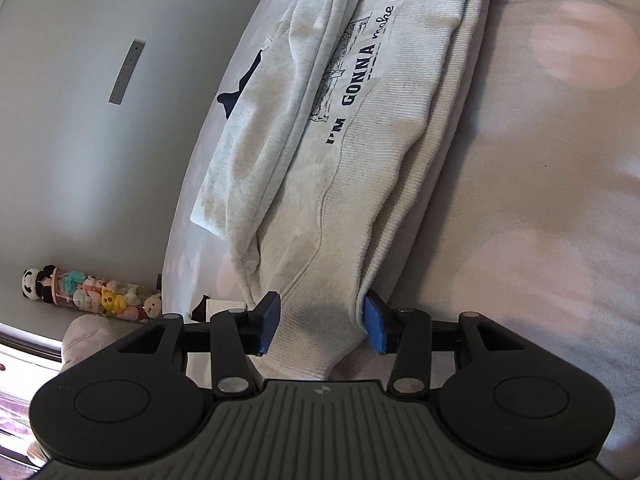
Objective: Fold clothes
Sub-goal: 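Grasp the hem with both grippers and fold it up over the collar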
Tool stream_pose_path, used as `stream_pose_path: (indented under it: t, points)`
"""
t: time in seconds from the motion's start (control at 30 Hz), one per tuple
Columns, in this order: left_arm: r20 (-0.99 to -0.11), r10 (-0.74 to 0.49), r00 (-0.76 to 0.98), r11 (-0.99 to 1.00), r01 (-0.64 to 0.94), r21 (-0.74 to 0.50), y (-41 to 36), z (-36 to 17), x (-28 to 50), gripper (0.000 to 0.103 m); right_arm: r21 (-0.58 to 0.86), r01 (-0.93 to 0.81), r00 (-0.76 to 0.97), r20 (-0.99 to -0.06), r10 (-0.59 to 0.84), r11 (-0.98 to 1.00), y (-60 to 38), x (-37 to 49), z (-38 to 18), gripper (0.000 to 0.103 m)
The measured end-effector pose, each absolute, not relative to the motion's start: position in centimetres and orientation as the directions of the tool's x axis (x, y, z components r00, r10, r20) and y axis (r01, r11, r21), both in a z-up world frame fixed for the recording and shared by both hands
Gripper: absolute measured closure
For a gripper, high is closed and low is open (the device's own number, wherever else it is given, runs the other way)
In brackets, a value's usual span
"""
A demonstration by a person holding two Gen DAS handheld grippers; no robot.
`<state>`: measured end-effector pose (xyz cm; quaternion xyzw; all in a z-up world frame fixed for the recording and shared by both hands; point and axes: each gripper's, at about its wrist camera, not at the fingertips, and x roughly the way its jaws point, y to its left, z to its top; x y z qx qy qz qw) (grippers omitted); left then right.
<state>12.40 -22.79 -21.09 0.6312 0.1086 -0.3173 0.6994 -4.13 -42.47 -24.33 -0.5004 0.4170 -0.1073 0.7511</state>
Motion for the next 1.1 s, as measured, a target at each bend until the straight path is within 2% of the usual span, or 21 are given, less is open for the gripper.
stream_pose_path:
  t: [0.1,0.17,0.2,0.27,0.33,0.37,0.47,0.7,0.93,1.1]
  points:
    - [-0.553,-0.310,0.774,0.005,0.583,0.813,-23.0,-21.0,12.4,0.063,-0.849,-0.228,0.638,-0.500,-0.585,0.477,-42.4,-4.2,-24.3,0.071]
    - [-0.557,-0.315,0.768,0.026,0.594,0.804,-23.0,-20.7,12.5,0.074,-0.850,-0.211,0.648,-0.492,-0.582,0.483,-42.3,-4.3,-24.1,0.081]
    - [-0.560,-0.317,0.766,0.037,0.600,0.799,-23.1,-20.6,12.6,0.077,-0.847,-0.208,0.651,-0.493,-0.577,0.490,-42.2,-4.3,-24.0,0.084]
    - [-0.564,-0.323,0.760,0.058,0.611,0.790,-23.2,-20.3,12.7,0.091,-0.841,-0.207,0.651,-0.500,-0.571,0.501,-42.3,-4.3,-24.1,0.090]
    - [-0.568,-0.328,0.755,0.080,0.622,0.779,-23.2,-20.1,12.8,0.093,-0.840,-0.191,0.654,-0.495,-0.572,0.509,-42.4,-4.3,-24.0,0.092]
    - [-0.570,-0.331,0.752,0.090,0.627,0.774,-23.3,-19.9,12.9,0.098,-0.840,-0.180,0.658,-0.489,-0.573,0.511,-42.5,-4.3,-23.8,0.094]
    - [-0.575,-0.340,0.744,0.124,0.642,0.757,-23.4,-19.5,13.1,0.099,-0.846,-0.143,0.679,-0.461,-0.571,0.513,-42.6,-4.3,-23.3,0.096]
    - [-0.480,-0.413,0.774,0.359,0.623,0.695,-22.1,-12.9,13.6,0.100,-0.851,-0.019,0.735,-0.368,-0.570,0.525,-42.6,-5.4,-19.6,0.096]
    - [-0.375,-0.468,0.801,0.387,0.567,0.727,-22.2,-6.5,14.5,0.100,-0.827,0.097,0.772,-0.288,-0.566,0.553,-43.3,-4.9,-12.0,0.096]
    - [-0.353,-0.487,0.799,0.374,0.556,0.742,-24.2,-2.3,17.6,0.100,-0.809,0.108,0.774,-0.296,-0.560,0.578,-45.3,-2.1,-7.1,0.096]
